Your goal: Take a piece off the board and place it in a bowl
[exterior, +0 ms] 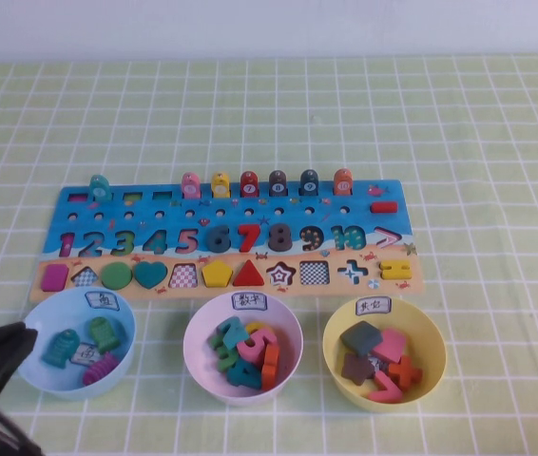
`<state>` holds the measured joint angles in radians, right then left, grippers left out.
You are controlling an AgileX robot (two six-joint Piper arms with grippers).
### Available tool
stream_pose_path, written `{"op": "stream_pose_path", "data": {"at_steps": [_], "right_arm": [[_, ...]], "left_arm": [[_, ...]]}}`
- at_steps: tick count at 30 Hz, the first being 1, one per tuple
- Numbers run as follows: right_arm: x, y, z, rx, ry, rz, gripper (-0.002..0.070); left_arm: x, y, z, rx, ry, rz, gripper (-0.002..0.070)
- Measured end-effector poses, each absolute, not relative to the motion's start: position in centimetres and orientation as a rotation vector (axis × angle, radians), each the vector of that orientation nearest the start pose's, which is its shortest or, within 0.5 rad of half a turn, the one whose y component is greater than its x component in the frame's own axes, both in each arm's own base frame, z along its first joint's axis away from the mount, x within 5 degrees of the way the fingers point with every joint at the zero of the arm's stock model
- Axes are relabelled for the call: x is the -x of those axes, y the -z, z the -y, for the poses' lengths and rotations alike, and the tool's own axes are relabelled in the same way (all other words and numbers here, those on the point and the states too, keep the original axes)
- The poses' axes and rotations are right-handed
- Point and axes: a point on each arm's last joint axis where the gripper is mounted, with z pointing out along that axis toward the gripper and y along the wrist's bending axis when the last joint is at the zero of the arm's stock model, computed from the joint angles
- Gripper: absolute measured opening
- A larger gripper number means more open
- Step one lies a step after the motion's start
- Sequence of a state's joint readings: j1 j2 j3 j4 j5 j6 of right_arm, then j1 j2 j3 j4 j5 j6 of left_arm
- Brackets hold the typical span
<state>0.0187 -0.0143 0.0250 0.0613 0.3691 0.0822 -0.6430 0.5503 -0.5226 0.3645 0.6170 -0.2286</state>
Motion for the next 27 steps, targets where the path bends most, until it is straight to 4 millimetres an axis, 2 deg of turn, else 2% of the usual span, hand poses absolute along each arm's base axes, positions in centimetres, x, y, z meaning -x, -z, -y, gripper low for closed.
{"op": "stream_pose_path", "data": {"at_steps": [3,9,16,19,23,27], "right_arm": [[-5.2,-17.2,-0.3,-0.097,-0.130,-1.862,-0.0017],[-5.2,-17.2,-0.3,-0.097,-0.130,-1.862,-0.0017],[-5.2,-17.2,-0.3,-0.097,-0.130,-1.862,-0.0017],[-5.2,-17.2,-0.3,-0.097,-0.130,-1.862,-0.0017],[-5.2,-17.2,-0.3,-0.097,-0.130,-1.862,-0.0017],[-5.2,-17.2,-0.3,-0.097,-0.130,-1.862,-0.0017]], "left_arm": [[-9.3,-28.1,4.4,-0.569,0.152,-1.870,-0.0002],[-8.3,-24.3,2.7,-0.347,0.163,-1.735,-0.0002],[-6.8,-21.4,1.3,-0.162,0.137,-1.598,-0.0002],[-6.3,-20.5,0.9,-0.120,0.100,-1.559,-0.0002],[-5.7,-20.4,0.5,-0.067,0.078,-1.518,-0.0002],[-5.6,-19.4,0.4,-0.056,0.062,-1.622,-0.0003]]}}
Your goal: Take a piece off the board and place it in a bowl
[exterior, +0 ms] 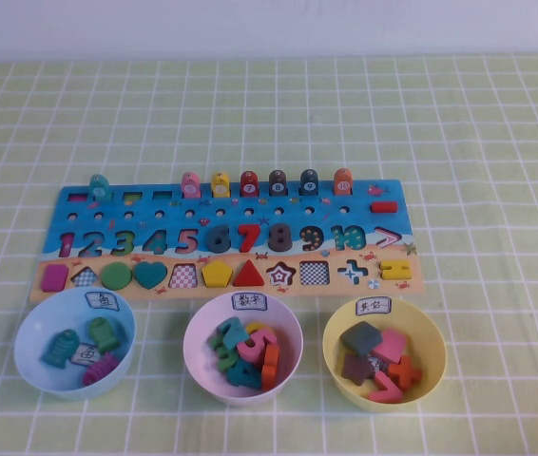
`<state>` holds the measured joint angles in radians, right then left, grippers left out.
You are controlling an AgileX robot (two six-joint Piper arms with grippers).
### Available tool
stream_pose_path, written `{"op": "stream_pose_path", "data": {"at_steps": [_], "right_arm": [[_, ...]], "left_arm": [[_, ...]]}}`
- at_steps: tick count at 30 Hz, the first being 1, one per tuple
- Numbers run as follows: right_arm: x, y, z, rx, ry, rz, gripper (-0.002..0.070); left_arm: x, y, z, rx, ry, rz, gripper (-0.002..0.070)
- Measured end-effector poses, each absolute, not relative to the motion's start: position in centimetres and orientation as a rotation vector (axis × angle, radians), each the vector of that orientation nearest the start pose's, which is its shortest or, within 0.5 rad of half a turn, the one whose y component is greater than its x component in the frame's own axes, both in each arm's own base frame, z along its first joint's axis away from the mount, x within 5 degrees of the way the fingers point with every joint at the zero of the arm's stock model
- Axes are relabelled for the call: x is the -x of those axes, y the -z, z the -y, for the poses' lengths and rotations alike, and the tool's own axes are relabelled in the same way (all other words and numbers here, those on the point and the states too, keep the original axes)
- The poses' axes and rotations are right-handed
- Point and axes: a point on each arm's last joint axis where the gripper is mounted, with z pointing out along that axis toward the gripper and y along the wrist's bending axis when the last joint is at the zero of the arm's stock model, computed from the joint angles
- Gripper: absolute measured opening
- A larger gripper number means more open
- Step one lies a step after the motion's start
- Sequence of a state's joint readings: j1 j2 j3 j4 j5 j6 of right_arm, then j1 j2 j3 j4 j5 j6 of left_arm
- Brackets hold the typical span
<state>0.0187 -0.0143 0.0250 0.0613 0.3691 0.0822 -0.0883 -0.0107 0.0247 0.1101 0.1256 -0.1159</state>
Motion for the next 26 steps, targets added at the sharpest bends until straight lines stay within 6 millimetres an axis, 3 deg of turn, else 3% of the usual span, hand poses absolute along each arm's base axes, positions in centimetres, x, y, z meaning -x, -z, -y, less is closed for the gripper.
{"op": "stream_pose_path", "data": {"at_steps": [9,26], "right_arm": [[-5.2,-17.2,-0.3,-0.097,-0.130,-1.862,-0.0017],[-5.2,-17.2,-0.3,-0.097,-0.130,-1.862,-0.0017]], "left_arm": [[-5.3,-17.4,0.5,-0.119,0.033,-1.846,-0.0003],[-5.2,-17.2,1.0,-0.240,0.077,-1.851,-0.0003]]}}
